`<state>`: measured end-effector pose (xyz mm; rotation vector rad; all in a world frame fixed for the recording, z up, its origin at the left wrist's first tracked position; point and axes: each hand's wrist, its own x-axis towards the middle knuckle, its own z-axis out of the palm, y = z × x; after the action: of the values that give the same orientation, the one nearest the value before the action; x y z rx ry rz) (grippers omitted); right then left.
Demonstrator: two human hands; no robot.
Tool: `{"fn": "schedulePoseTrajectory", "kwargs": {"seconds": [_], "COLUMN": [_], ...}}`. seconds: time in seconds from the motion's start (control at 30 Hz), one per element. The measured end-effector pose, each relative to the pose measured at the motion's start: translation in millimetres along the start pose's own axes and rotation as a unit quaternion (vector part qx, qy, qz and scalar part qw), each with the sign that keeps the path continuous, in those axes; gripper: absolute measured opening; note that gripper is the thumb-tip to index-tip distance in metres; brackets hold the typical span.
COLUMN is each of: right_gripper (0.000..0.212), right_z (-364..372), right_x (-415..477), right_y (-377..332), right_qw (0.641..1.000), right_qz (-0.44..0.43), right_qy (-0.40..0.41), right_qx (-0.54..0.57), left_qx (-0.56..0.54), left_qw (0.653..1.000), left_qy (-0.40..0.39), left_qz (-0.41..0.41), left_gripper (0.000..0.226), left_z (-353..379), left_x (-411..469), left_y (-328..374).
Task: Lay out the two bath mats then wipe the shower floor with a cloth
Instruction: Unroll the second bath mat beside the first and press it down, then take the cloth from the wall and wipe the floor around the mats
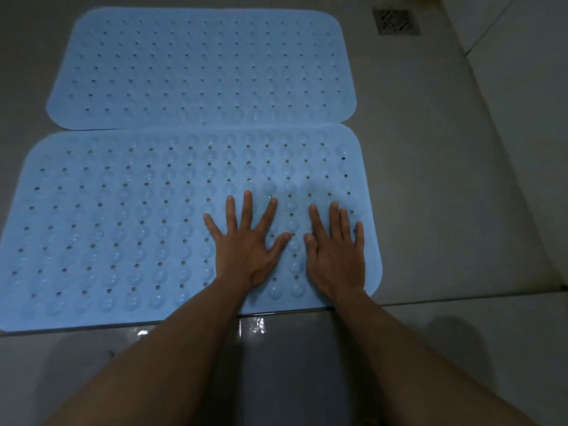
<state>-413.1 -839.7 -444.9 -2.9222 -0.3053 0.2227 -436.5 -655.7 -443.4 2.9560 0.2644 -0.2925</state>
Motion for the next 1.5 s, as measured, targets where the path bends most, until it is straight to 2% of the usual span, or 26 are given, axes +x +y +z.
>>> {"fn": "schedulePoseTrajectory", "kwargs": {"seconds": [0.3,0.57,0.67,0.73,1.03,1.27,1.5], "right_gripper": [0.057,0.062,0.065,0.066,0.071,0.070,0.069], "right_z": [-3,-31,-47,-59,-130,-211,-306], "right_x": [1,4,11,14,30,64,111], "right_y": [4,4,4,0,-44,-78,-88], "right_qw": [1.000,0.993,0.987,0.984,0.990,0.994,0.994], "right_qz": [-0.012,-0.019,-0.023,-0.029,-0.059,-0.087,-0.107], "right_qy": [-0.014,-0.116,-0.159,-0.177,-0.130,-0.071,0.036], "right_qx": [0.011,0.003,0.006,0.008,0.006,0.011,-0.001], "left_qx": [0.006,-0.037,-0.062,-0.072,-0.044,-0.019,0.013], "left_qw": [1.000,0.992,0.990,0.990,0.999,0.998,0.989], "left_qy": [-0.004,-0.120,-0.129,-0.119,-0.029,0.060,0.137], "left_qz": [0.008,-0.015,-0.015,-0.013,-0.011,0.009,0.047], "left_gripper": [0.072,0.070,0.069,0.068,0.066,0.066,0.068], "left_z": [0,-29,-42,-50,-127,-228,-315], "left_x": [1,7,6,0,-8,12,62], "left_y": [0,3,1,-1,-34,-56,-41]}}
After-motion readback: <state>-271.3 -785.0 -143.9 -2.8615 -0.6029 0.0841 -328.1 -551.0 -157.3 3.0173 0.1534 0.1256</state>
